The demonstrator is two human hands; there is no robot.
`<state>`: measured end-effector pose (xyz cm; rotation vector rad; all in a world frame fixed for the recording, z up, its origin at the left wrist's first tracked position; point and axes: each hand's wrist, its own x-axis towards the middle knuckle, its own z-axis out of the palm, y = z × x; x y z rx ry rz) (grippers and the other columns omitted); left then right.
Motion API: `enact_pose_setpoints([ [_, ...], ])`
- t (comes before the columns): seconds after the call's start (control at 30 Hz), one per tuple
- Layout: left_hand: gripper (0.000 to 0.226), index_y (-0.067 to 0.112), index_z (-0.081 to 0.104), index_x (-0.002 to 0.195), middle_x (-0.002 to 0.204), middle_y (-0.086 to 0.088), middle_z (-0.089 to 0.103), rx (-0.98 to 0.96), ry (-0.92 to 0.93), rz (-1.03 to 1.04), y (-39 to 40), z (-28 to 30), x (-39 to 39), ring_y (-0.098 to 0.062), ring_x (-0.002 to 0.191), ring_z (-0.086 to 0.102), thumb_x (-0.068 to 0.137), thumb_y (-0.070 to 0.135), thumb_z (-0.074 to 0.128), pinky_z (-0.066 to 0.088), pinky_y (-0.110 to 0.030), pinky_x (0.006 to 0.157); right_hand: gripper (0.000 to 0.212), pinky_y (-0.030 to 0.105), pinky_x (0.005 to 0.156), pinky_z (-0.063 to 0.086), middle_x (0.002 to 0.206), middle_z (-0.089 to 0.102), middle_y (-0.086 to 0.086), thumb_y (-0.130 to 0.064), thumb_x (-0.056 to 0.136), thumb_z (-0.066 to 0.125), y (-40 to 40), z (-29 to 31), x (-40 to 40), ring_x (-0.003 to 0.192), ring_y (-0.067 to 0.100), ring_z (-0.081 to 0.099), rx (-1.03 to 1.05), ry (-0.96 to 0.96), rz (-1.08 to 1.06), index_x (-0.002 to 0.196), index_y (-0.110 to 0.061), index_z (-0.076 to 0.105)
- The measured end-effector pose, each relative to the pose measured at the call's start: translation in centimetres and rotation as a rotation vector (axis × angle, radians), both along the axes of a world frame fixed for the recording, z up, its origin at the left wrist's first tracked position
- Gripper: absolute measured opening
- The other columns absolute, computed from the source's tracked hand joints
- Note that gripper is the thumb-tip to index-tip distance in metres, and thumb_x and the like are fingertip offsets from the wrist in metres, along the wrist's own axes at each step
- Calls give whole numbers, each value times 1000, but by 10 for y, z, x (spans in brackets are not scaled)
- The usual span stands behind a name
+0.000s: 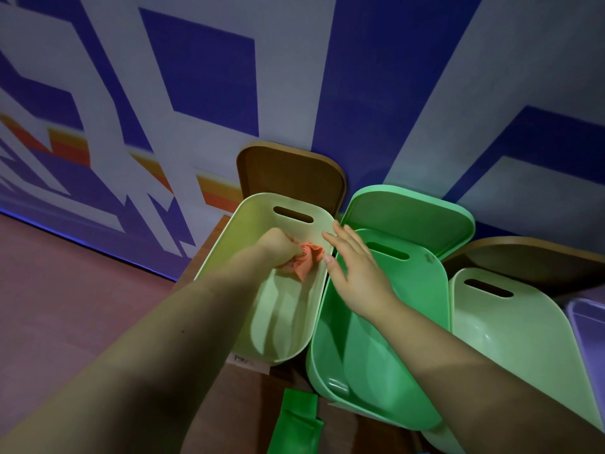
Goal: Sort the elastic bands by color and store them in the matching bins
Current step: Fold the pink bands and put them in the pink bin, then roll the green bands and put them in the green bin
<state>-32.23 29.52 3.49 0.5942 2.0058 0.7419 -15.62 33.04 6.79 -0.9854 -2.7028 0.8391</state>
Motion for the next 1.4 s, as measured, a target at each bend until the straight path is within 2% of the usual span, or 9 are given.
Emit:
enact_pose_setpoints([
  [0.1, 29, 8, 62, 117, 105, -13, 68, 19, 25, -73, 3, 1, 6, -25, 92, 67, 90, 20, 62, 55, -37, 85, 45, 31, 114, 15, 157, 13, -16, -35, 101, 35, 0, -1, -1, 144, 1, 2, 1, -2, -3, 146, -31, 31],
  [0.2, 17, 14, 60, 105, 87, -6, 64, 59, 24, -41, 2, 0, 11, -18, 66, 62, 90, 22, 63, 53, -25, 56, 45, 31, 114, 15, 157, 13, -16, -35, 101, 35, 0, -1, 0, 144, 1, 2, 2, 2, 1, 145, -31, 32],
  [0.27, 15, 16, 53, 99, 83, -6, 61, 61, 11, -13, 0, 0, 11, -15, 58, 58, 89, 22, 63, 48, -22, 46, 45, 29, 114, 15, 157, 13, -17, -35, 101, 35, 0, -1, 0, 144, 1, 1, 1, 1, 3, 145, -31, 32],
  [0.63, 28, 5, 63, 104, 98, -14, 67, -7, -271, 111, -14, 11, 7, -29, 96, 65, 95, 24, 44, 52, -38, 89, 47, 29, 116, 9, 158, 11, -14, -36, 101, 34, 0, 5, 0, 145, 3, 1, 15, -49, 23, 147, -28, 28],
  [0.87, 27, 10, 55, 98, 91, -9, 51, -14, -243, 186, -21, 15, 8, -25, 86, 59, 98, 35, 42, 51, -36, 78, 51, 33, 117, 14, 158, 15, -12, -37, 100, 37, 2, 14, 0, 145, 6, 7, 48, -92, 35, 149, -29, 24],
  [0.93, 30, 10, 51, 104, 95, -10, 50, -26, -215, 185, -25, 18, 6, -25, 88, 59, 97, 38, 44, 52, -36, 78, 53, 34, 118, 16, 158, 14, -11, -40, 100, 37, 3, 17, 1, 146, 7, 7, 69, -121, 51, 149, -29, 22],
  [1.03, 43, 5, 50, 121, 108, -12, 53, -28, -102, 82, -30, 30, 4, -25, 93, 57, 96, 40, 45, 49, -34, 81, 56, 36, 118, 16, 159, 10, -11, -46, 99, 35, 2, 25, 3, 146, 9, 3, 125, -183, 87, 150, -30, 18],
  [1.17, 52, 6, 39, 139, 142, -13, 44, 43, 226, -174, -45, 56, 12, -28, 127, 44, 98, 37, 46, 36, -32, 99, 64, 41, 118, 15, 160, 1, -9, -54, 95, 36, -7, 37, 10, 147, 11, -2, 154, -230, 86, 151, -32, 12],
  [1.4, 63, 20, 20, 149, 157, -5, 20, 103, 764, -554, -100, 105, 45, -23, 143, 19, 96, 49, 41, 18, -35, 114, 75, 43, 117, 13, 160, -8, -5, -62, 91, 37, -46, 69, 48, 147, 14, -8, 224, -261, 106, 151, -34, 3],
])
